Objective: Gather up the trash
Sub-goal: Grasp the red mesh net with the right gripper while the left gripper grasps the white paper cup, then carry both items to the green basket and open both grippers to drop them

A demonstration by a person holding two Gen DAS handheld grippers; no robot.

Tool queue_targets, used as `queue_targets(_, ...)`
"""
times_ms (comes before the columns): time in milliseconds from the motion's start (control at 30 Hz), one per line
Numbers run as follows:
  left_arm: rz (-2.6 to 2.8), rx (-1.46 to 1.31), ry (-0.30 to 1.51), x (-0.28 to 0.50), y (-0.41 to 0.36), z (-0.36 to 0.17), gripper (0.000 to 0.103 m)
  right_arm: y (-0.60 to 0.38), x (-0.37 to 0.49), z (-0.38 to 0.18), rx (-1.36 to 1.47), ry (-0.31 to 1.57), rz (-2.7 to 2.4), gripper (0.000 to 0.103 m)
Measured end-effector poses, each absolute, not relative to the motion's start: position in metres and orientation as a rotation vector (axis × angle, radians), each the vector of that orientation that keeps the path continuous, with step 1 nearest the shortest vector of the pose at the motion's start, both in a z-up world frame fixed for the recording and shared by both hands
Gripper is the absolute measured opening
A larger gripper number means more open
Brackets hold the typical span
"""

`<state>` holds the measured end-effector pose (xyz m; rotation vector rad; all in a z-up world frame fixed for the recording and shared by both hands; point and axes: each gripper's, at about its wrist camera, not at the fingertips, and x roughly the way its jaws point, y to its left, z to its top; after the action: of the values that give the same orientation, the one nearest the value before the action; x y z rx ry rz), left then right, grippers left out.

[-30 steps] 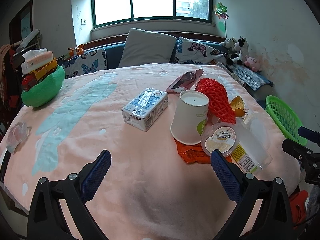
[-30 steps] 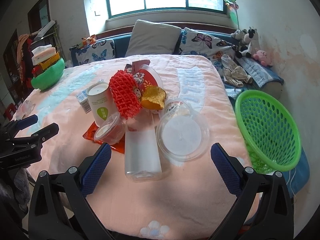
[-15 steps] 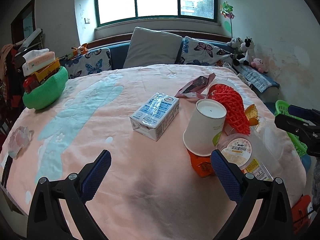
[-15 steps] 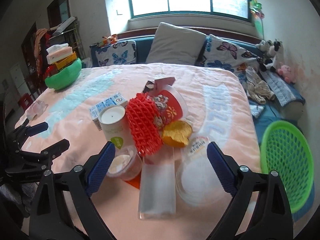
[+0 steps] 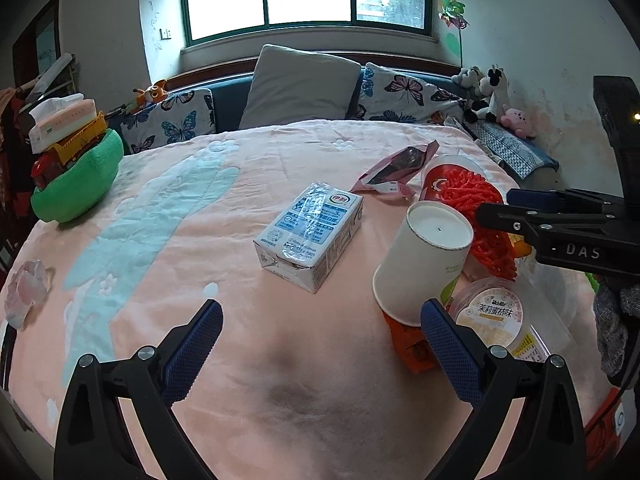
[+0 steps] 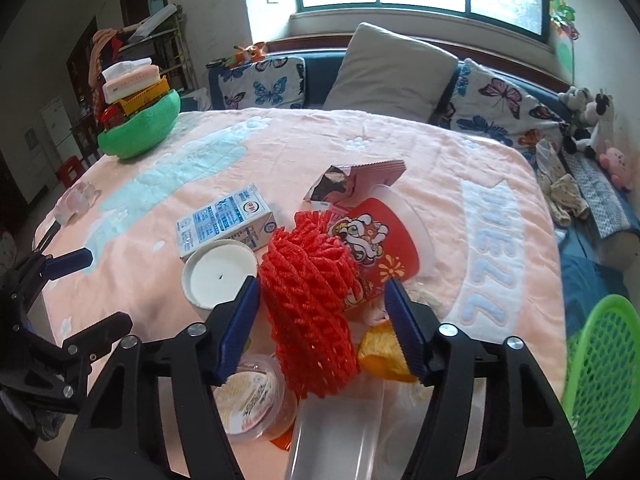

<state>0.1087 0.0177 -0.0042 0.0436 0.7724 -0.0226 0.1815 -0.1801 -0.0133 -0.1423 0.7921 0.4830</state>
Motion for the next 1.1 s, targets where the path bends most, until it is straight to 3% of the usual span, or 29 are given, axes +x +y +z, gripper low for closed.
queue_targets(267, -0.090, 0.067, 0.798, 0.126, 0.003, -0.013, 0.096, -0.183, 0.192, -0.022, -0.082, 0.842, 0.557, 0.039)
queue_targets(700, -0.224, 0.069, 0.808, 0.162, -0.029, -0.017, 0.094, -0.214, 0.164, 0.026, -0.002, 0.701, 0.540, 0.037)
queue_targets(1033, -0.316, -0.018, 0.837, 0.180, -0.028, -0.025, 0.056, -0.264, 0.147, 0.037, 0.043, 0.666, 0.425, 0.037)
queue_targets(1100, -0.317, -0.021, 0.822, 0.178, -0.028, -0.023, 0.056, -0.274, 0.144, 0.037, 0.052, 0.665, 0.404, 0.037)
